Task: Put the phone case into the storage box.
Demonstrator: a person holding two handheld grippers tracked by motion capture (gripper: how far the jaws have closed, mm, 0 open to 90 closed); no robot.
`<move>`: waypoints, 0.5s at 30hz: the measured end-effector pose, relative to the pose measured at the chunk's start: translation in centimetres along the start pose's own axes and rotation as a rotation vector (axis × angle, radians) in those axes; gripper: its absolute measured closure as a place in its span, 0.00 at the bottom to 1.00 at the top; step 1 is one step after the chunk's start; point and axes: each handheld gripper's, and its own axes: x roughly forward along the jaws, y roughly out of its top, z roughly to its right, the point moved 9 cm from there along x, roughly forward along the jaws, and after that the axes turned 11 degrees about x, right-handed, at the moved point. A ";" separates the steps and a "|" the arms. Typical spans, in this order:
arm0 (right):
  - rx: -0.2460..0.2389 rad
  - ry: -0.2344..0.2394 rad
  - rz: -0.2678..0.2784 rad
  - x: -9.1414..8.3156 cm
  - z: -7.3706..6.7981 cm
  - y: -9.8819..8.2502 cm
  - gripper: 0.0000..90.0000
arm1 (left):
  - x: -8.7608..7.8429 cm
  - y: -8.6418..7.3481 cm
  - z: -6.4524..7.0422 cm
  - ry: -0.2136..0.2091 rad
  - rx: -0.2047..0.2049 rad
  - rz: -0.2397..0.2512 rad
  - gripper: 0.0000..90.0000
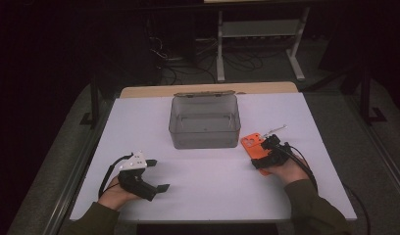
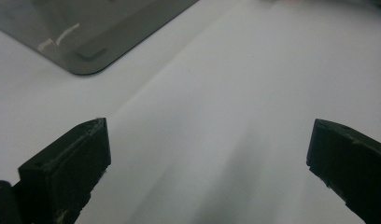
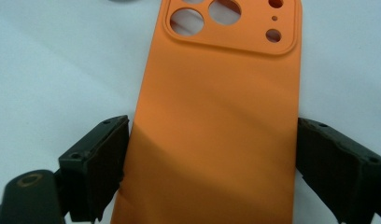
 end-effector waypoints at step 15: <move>0.029 -0.007 -0.006 -0.1 -0.1 -0.1 0.16 | 0.0 -0.1 0.0 -0.002 0.003 -0.002 0.00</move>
